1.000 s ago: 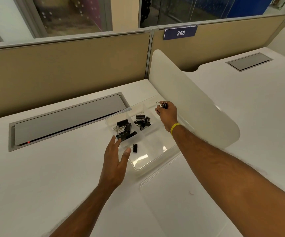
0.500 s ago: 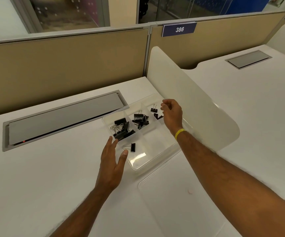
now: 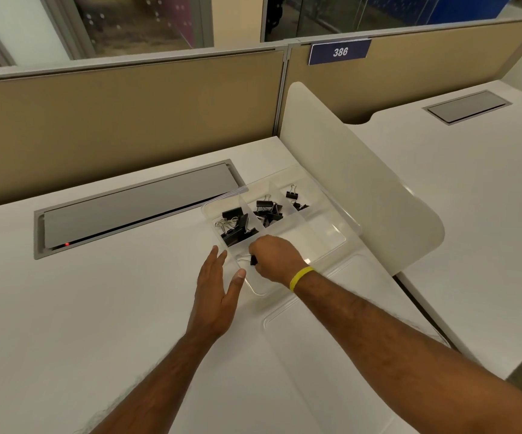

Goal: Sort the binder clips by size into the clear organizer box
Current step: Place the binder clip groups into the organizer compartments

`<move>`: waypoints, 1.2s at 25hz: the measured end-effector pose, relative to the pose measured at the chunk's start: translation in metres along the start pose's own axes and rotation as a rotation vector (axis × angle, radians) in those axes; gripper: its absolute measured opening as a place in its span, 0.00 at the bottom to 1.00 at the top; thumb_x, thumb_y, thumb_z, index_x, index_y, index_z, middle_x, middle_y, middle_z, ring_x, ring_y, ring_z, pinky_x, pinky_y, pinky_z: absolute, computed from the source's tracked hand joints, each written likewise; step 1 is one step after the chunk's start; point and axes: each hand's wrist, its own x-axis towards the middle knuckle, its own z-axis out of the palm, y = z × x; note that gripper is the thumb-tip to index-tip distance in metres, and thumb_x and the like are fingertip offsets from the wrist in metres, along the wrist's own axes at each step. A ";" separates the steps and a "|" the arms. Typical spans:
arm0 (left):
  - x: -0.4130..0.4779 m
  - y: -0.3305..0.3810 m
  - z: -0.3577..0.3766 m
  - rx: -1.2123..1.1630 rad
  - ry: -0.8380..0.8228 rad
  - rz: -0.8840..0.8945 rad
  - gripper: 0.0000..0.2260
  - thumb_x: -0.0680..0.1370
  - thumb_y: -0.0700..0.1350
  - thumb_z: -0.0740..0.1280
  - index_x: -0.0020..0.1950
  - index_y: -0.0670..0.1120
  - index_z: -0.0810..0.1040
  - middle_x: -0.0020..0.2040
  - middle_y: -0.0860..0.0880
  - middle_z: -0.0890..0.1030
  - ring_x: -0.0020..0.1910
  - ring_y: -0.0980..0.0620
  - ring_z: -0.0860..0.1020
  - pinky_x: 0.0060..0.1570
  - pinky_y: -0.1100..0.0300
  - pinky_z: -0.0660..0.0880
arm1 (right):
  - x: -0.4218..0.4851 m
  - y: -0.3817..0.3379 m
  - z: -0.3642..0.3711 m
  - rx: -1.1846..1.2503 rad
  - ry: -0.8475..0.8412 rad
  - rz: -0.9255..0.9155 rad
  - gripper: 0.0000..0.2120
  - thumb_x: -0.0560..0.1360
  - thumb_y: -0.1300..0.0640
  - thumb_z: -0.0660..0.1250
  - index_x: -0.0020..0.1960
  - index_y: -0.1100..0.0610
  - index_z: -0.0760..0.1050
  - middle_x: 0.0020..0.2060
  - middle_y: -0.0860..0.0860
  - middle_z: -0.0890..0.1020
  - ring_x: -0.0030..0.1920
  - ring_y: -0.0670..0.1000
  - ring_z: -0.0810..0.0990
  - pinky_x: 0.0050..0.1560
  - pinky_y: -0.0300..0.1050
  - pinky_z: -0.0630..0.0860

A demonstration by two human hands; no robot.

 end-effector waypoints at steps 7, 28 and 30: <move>-0.002 0.000 0.003 0.019 -0.014 -0.037 0.34 0.74 0.67 0.51 0.78 0.54 0.56 0.80 0.53 0.52 0.78 0.52 0.52 0.75 0.47 0.53 | 0.005 -0.006 0.007 -0.049 0.006 0.027 0.11 0.75 0.61 0.66 0.57 0.59 0.78 0.53 0.58 0.79 0.52 0.60 0.80 0.52 0.51 0.77; 0.017 -0.014 -0.010 0.190 0.028 0.057 0.40 0.72 0.74 0.46 0.79 0.54 0.53 0.80 0.55 0.49 0.79 0.53 0.49 0.75 0.48 0.51 | 0.044 0.126 -0.048 0.329 0.368 0.460 0.14 0.71 0.51 0.69 0.56 0.54 0.78 0.52 0.52 0.82 0.57 0.55 0.77 0.52 0.47 0.75; 0.021 -0.016 -0.011 0.199 0.036 0.033 0.42 0.70 0.76 0.44 0.79 0.54 0.53 0.80 0.54 0.50 0.79 0.52 0.50 0.75 0.48 0.50 | 0.050 0.129 -0.043 0.352 0.351 0.466 0.19 0.73 0.50 0.68 0.62 0.55 0.75 0.58 0.53 0.79 0.63 0.56 0.72 0.57 0.49 0.73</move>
